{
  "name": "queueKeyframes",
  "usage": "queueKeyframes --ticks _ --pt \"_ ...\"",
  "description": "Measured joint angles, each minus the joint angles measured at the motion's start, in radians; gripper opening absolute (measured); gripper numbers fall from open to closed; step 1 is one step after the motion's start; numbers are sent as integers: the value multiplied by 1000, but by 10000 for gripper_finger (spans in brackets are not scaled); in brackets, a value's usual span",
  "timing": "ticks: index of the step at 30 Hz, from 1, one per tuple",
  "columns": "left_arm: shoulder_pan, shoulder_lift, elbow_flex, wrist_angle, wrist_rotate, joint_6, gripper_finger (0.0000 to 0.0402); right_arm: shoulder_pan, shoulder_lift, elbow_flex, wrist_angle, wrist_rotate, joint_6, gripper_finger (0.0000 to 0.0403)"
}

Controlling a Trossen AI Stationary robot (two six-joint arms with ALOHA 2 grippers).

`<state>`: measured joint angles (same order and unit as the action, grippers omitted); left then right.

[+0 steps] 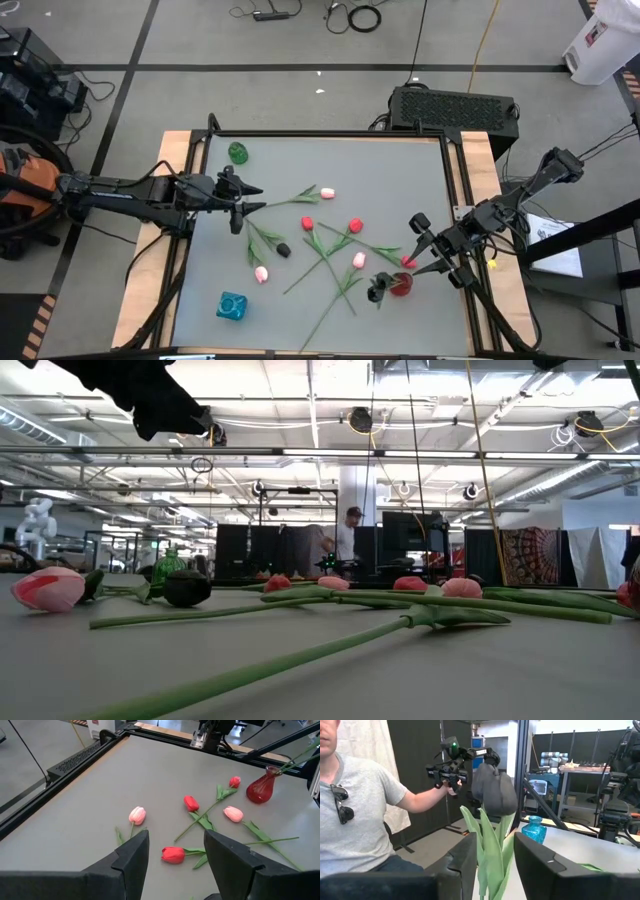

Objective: Sort flowers into vase by color
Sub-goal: Put the black flower into the red vase

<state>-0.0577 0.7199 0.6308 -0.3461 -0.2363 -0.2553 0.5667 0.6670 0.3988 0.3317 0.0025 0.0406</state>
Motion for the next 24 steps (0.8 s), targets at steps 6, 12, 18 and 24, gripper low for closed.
queueKeyframes --ticks 6,12,18,24 --pt "0 0 0 0 0 1 197 -3 -12 0 13 54 -38 121" --pt "0 0 0 0 0 8 197 -3 -29 0 88 228 -119 121" --pt "0 0 0 -4 0 8 197 -4 -35 0 147 470 -218 121" --pt "0 0 0 -12 32 56 197 -4 -35 0 145 625 -254 121"
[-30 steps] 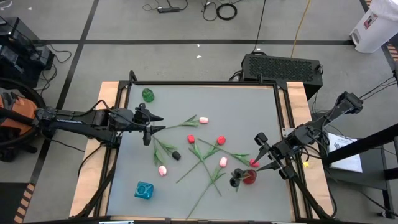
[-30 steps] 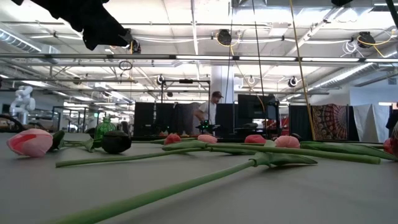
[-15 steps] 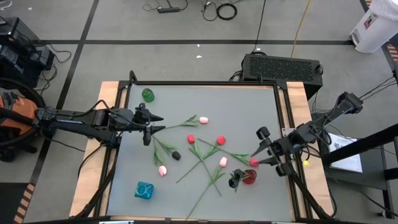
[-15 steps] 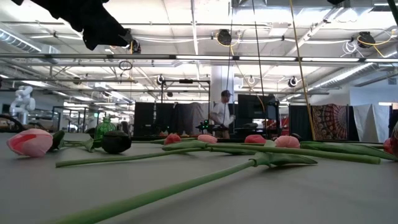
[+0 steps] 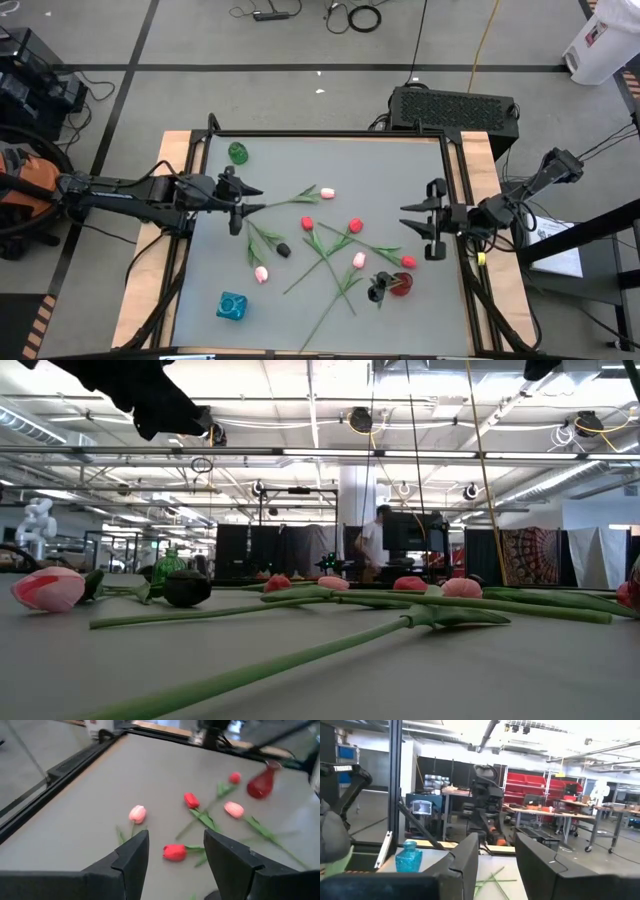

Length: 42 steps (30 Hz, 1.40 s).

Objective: Sort flowers into vase by color
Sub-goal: Put the black flower into the red vase

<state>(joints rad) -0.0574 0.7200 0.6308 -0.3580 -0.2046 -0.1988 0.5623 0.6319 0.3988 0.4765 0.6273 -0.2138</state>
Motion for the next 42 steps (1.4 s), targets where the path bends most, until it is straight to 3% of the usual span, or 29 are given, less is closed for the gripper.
queueKeyframes --ticks 6,13,27,37,42 --pt "0 31 0 1 95 120 197 0 0 0 -10 0 0 121" --pt "2 151 0 -1 95 309 197 0 0 0 -14 0 -5 121" --pt "5 447 0 -83 93 319 197 0 0 0 -66 1 6 121" --pt "5 472 0 -187 211 310 197 1 2 0 -101 1 20 121" --pt "4 472 0 -199 222 310 197 1 2 0 -123 1 45 121"
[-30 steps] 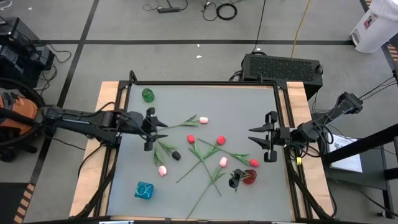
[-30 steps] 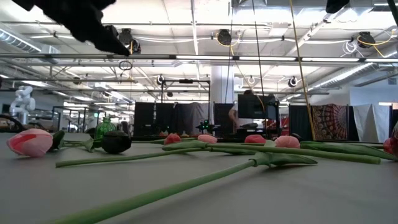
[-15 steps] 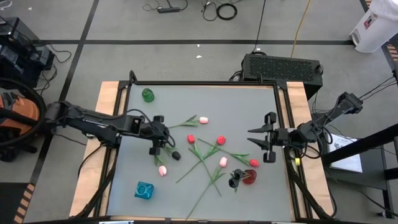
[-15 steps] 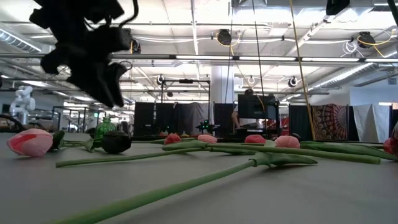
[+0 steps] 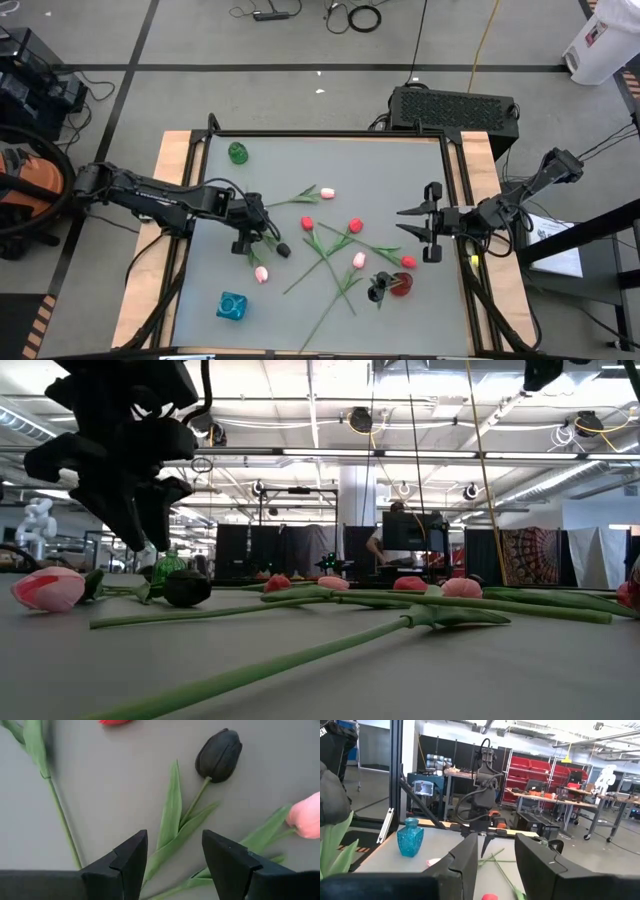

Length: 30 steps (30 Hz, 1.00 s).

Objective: Sort flowers into vase by color
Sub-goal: Put the black flower into the red vase

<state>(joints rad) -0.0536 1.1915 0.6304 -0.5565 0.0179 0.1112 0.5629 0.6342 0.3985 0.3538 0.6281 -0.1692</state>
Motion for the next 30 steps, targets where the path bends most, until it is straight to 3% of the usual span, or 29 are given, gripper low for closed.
queueKeyframes --ticks 30 --pt "0 235 1 53 -22 2 192 0 0 0 -39 0 0 121"
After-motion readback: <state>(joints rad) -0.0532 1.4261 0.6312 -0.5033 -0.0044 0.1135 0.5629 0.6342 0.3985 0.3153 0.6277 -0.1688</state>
